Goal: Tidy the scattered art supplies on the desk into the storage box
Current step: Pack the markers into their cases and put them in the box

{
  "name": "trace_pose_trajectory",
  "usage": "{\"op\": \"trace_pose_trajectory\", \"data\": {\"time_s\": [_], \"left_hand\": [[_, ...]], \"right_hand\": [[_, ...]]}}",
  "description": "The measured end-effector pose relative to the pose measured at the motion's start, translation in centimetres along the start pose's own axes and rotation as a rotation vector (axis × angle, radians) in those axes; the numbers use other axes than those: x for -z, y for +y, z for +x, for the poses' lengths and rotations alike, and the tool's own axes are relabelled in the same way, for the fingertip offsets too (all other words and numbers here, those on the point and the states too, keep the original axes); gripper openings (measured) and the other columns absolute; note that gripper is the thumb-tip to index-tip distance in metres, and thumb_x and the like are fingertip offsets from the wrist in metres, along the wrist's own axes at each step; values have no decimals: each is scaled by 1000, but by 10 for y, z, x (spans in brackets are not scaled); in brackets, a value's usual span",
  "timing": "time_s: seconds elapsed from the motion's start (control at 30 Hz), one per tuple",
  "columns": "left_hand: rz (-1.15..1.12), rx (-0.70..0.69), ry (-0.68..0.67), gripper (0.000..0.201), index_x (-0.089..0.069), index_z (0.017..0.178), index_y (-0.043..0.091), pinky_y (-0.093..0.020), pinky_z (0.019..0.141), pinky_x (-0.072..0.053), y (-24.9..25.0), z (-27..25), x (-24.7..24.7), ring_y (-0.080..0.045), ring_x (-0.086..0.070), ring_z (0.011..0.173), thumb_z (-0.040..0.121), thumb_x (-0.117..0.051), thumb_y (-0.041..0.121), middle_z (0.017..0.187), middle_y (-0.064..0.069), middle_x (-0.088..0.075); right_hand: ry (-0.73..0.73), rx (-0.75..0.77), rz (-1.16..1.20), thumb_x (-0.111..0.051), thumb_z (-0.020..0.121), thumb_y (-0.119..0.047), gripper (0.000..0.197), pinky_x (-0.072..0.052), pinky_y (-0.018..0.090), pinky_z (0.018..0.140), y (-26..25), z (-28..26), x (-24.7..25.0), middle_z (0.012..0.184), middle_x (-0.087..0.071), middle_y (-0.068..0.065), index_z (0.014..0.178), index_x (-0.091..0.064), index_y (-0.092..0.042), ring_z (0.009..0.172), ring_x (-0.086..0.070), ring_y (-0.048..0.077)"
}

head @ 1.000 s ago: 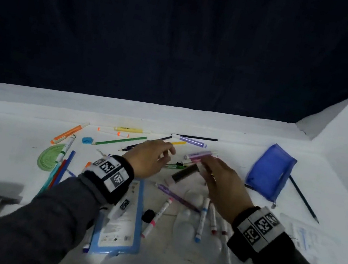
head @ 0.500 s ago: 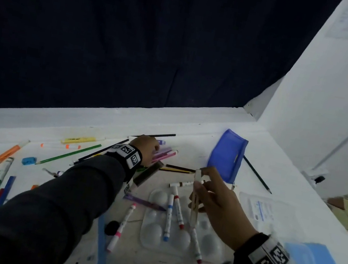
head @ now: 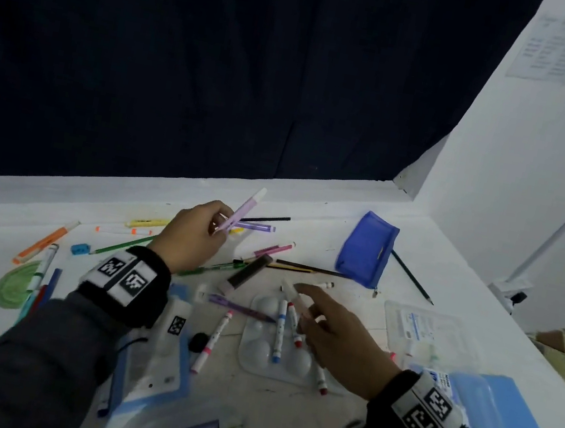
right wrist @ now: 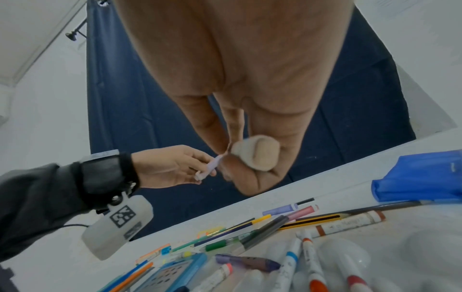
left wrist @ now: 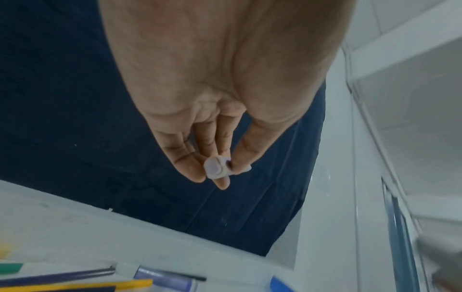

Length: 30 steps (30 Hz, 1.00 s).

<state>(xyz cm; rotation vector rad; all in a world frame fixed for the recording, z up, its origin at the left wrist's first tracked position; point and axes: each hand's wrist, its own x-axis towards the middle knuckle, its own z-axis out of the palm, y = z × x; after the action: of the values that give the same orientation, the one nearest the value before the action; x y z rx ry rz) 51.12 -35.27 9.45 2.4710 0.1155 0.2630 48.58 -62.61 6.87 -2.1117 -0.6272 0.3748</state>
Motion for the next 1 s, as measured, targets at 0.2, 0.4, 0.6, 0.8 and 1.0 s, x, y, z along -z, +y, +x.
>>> {"op": "trace_pose_trajectory", "data": {"time_s": [0.2,0.4,0.6,0.8,1.0], "left_hand": [[-318,-1,93,31,-57,124,31,-41,68,-48,3,-111,36,-24,-57,77,103,-43,12,88,5,-65],[-495,92,190,25,-65,112,40,-39,62,-36,-20,-208,31,-20,-43,63,95,-48,30,78,-3,-56],[-482,166,205,25,-68,113,34,-28,58,-38,-19,-293,10,-15,-46,61,93,-53,30,82,-4,-63],[-535,265,302,21,-75,101,29,-17,61,-43,-1,-346,-1,-4,-52,64,89,-61,18,81,-2,-71],[-520,356,483,15,-78,94,21,-17,61,-48,6,-364,0,-7,-56,61,85,-66,19,78,-2,-71]], "right_hand": [[-153,127,147,-42,97,1,44,-59,44,65,-15,-25,-17,90,-62,8,121,-55,-33,66,-67,18],[-211,82,304,-49,100,-13,21,-59,43,77,-22,-39,-42,91,-71,7,111,-66,-20,81,-72,21],[-249,122,200,-71,83,-3,18,-60,33,73,-19,-52,-56,80,-76,2,97,-69,-14,75,-73,15],[-206,340,-327,-67,86,-41,13,-38,13,62,-21,-63,-65,70,-55,-10,94,-72,-31,66,-52,1],[-387,416,-594,-44,100,-40,29,-48,26,79,-27,-66,-73,102,-49,-7,111,-67,-26,85,-53,8]]}}
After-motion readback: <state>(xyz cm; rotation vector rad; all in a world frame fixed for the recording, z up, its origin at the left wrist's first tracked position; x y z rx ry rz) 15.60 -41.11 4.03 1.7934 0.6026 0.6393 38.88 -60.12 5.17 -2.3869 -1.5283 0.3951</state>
